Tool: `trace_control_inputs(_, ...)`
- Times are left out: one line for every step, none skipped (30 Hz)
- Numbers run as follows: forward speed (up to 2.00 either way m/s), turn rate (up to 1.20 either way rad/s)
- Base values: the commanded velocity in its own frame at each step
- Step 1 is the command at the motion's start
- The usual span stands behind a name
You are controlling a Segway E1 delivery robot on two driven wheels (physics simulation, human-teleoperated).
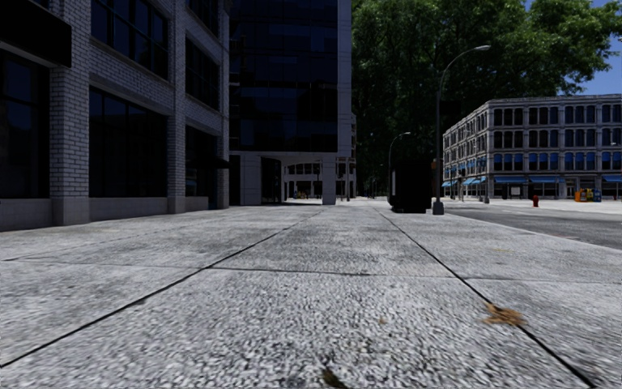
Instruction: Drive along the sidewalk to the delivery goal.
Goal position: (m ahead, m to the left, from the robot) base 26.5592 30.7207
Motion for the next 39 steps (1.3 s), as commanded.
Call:
trace_control_inputs(2.00,0.00)
trace_control_inputs(2.00,0.00)
trace_control_inputs(2.00,0.00)
trace_control_inputs(2.00,0.00)
trace_control_inputs(2.00,0.00)
trace_control_inputs(2.00,0.00)
trace_control_inputs(2.00,0.00)
trace_control_inputs(2.00,0.00)
trace_control_inputs(2.00,0.00)
trace_control_inputs(2.00,0.00)
trace_control_inputs(2.00,0.00)
trace_control_inputs(2.00,0.00)
trace_control_inputs(2.00,0.00)
trace_control_inputs(2.00,0.00)
trace_control_inputs(2.00,0.00)
trace_control_inputs(2.00,0.00)
trace_control_inputs(2.00,0.00)
trace_control_inputs(2.00,0.00)
trace_control_inputs(2.00,0.00)
trace_control_inputs(2.00,0.00)
trace_control_inputs(2.00,0.00)
trace_control_inputs(2.00,0.00)
trace_control_inputs(2.00,0.00)
trace_control_inputs(2.00,0.00)
trace_control_inputs(2.00,0.00)
trace_control_inputs(2.00,0.00)
trace_control_inputs(2.00,0.00)
trace_control_inputs(2.00,0.00)
trace_control_inputs(2.00,0.00)
trace_control_inputs(2.00,0.00)
trace_control_inputs(2.00,0.00)
trace_control_inputs(2.00,0.00)
trace_control_inputs(2.00,0.00)
trace_control_inputs(2.00,0.00)
trace_control_inputs(2.00,0.00)
trace_control_inputs(2.00,0.00)
trace_control_inputs(2.00,0.00)
trace_control_inputs(2.00,0.00)
trace_control_inputs(2.00,0.00)
